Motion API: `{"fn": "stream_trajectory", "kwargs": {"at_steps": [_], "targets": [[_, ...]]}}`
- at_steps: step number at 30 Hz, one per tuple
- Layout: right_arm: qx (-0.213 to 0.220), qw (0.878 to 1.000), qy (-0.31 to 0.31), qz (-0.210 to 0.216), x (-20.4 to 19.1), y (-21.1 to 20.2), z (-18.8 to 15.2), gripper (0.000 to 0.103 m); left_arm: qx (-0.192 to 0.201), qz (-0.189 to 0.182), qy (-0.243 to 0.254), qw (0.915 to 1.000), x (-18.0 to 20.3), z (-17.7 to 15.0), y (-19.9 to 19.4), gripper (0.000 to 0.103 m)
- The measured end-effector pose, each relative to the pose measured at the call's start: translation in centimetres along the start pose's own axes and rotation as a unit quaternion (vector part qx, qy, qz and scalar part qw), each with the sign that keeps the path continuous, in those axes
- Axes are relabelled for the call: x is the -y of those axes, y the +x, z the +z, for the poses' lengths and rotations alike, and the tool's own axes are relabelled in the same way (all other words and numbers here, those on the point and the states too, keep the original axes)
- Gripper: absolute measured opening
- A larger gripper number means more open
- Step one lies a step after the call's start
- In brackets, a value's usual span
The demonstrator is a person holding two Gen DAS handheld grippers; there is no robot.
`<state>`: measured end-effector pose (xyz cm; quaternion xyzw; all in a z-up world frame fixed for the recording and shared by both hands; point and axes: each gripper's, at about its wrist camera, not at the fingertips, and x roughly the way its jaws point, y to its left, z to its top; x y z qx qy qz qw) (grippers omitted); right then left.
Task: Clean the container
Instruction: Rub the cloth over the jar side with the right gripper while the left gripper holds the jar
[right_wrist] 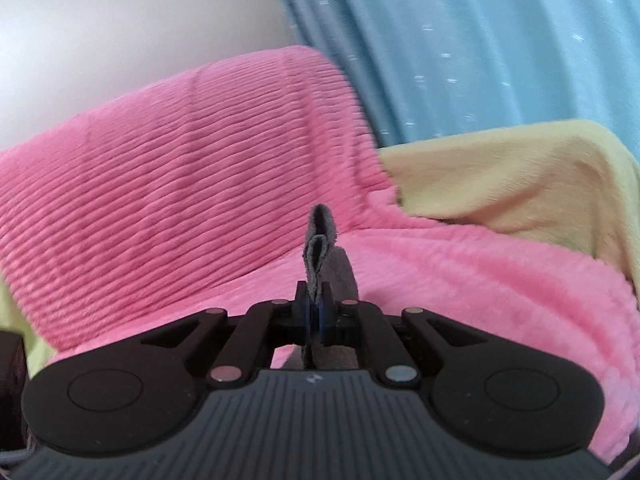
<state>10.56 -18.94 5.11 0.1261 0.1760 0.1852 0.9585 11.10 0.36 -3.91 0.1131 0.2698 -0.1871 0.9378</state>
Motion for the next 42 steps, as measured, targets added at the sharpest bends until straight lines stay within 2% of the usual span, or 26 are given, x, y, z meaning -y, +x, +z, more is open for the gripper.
{"fn": "stream_trajectory", "kwargs": {"at_steps": [9, 18, 20, 22, 26, 28, 30, 33, 35, 38, 42], "targets": [[-0.072, 0.992, 0.007, 0.106, -1.7, 1.5, -1.2, 0.003, 0.002, 0.011, 0.016, 0.9998, 1.4, -0.5, -0.2, 0.093], [-0.141, 0.966, 0.016, 0.215, -2.9, 2.4, -2.2, 0.002, 0.005, 0.005, 0.001, 1.0000, 0.8, -0.7, -0.1, 0.092], [-0.128, 0.971, 0.024, 0.201, -2.0, 2.7, -2.0, 0.001, 0.006, 0.005, 0.003, 1.0000, 0.8, -0.7, -0.1, 0.091], [-0.102, 0.983, 0.031, 0.147, -0.7, 2.7, -1.4, 0.001, 0.010, 0.005, 0.008, 0.9999, 0.9, -0.7, -0.1, 0.090], [-0.090, 0.985, 0.073, 0.131, 1.4, 2.9, -1.4, 0.001, 0.014, -0.009, -0.001, 0.9999, 0.5, -0.7, -0.3, 0.089], [-0.091, 0.985, 0.061, 0.132, 1.1, 2.8, -1.4, 0.001, 0.017, -0.043, -0.042, 0.9980, -1.1, -0.8, -0.3, 0.090], [-0.092, 0.986, 0.049, 0.132, 0.9, 2.7, -1.4, 0.001, 0.024, -0.080, -0.096, 0.9919, -2.9, -1.0, -0.2, 0.091], [-0.094, 0.985, 0.058, 0.132, 0.7, 2.5, -1.6, 0.001, 0.025, -0.100, -0.122, 0.9872, -3.8, -1.1, 0.3, 0.091], [-0.093, 0.986, 0.059, 0.128, 0.9, 2.4, -1.5, 0.001, 0.028, -0.095, -0.114, 0.9885, -3.6, -0.9, 0.3, 0.091], [-0.098, 0.985, 0.059, 0.129, 0.7, 2.1, -1.5, 0.003, 0.029, -0.060, -0.077, 0.9948, -2.3, -0.8, 0.0, 0.090], [-0.135, 0.970, 0.029, 0.200, -2.3, 2.2, -2.6, 0.003, 0.026, 0.004, 0.006, 0.9996, 0.0, -0.9, 0.0, 0.090]]}}
